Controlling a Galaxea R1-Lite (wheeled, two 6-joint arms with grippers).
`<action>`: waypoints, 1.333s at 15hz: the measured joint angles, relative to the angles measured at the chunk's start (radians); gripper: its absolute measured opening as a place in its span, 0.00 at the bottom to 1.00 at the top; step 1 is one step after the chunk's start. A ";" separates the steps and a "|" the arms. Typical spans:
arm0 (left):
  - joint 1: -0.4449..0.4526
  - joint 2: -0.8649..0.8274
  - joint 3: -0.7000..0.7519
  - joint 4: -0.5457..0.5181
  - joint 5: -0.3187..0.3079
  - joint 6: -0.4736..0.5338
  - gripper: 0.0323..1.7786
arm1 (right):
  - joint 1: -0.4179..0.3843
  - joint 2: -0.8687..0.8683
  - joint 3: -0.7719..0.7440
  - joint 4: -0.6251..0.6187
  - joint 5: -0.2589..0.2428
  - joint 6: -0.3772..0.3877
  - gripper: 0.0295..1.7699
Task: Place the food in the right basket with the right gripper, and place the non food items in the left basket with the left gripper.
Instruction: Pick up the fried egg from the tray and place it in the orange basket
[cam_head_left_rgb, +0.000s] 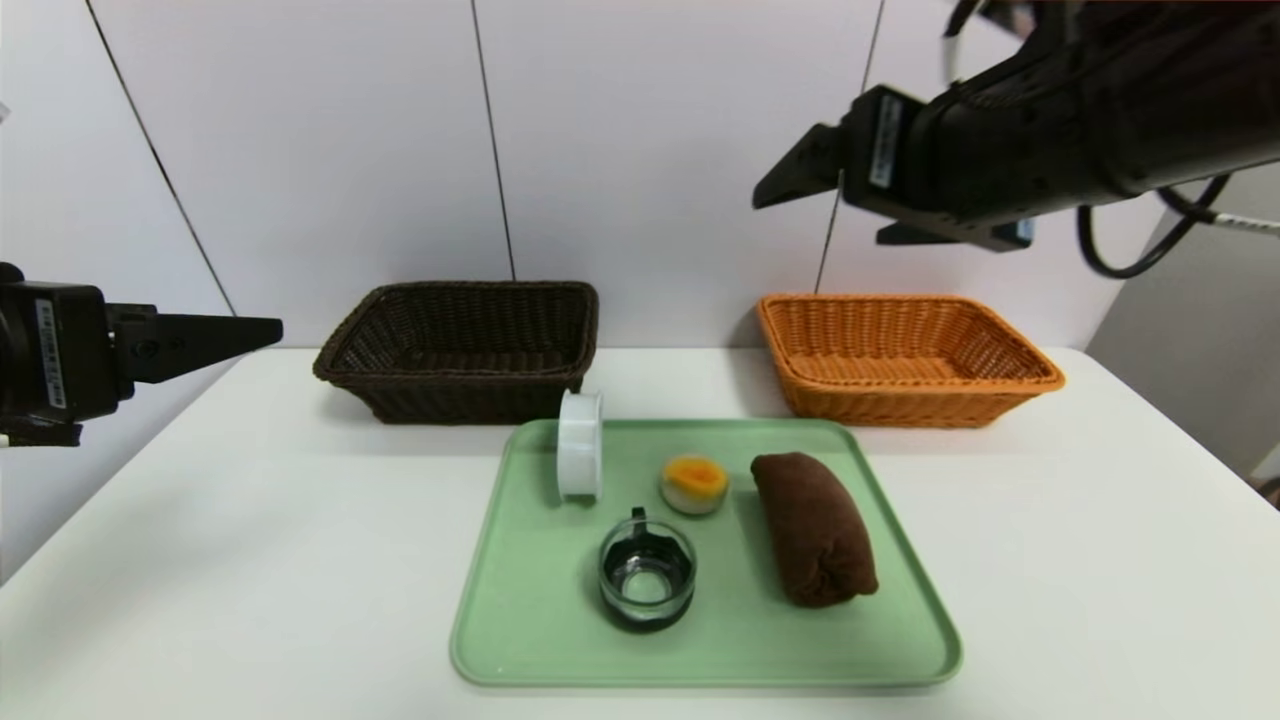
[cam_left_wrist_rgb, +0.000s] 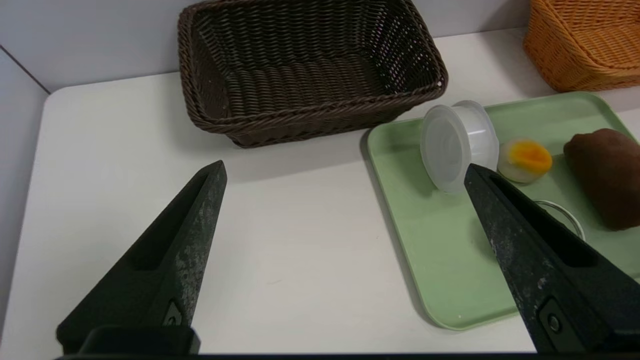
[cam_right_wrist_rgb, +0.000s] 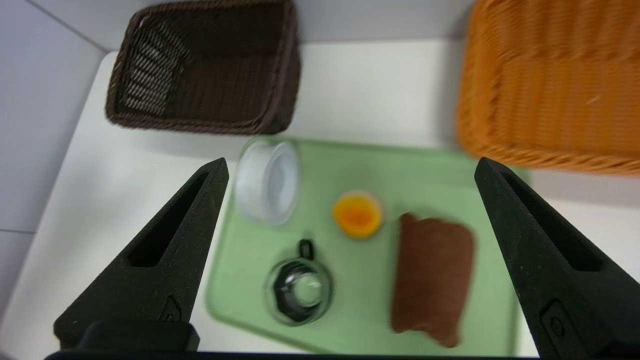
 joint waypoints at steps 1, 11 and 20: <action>-0.008 0.001 0.004 -0.001 0.000 -0.003 0.95 | 0.029 0.036 -0.001 0.006 0.000 0.066 0.96; -0.023 0.003 0.056 -0.006 0.004 -0.001 0.95 | 0.044 0.250 -0.001 0.111 0.163 0.561 0.96; -0.066 0.063 0.113 -0.070 0.078 -0.019 0.95 | -0.006 0.403 -0.003 0.084 0.218 0.673 0.96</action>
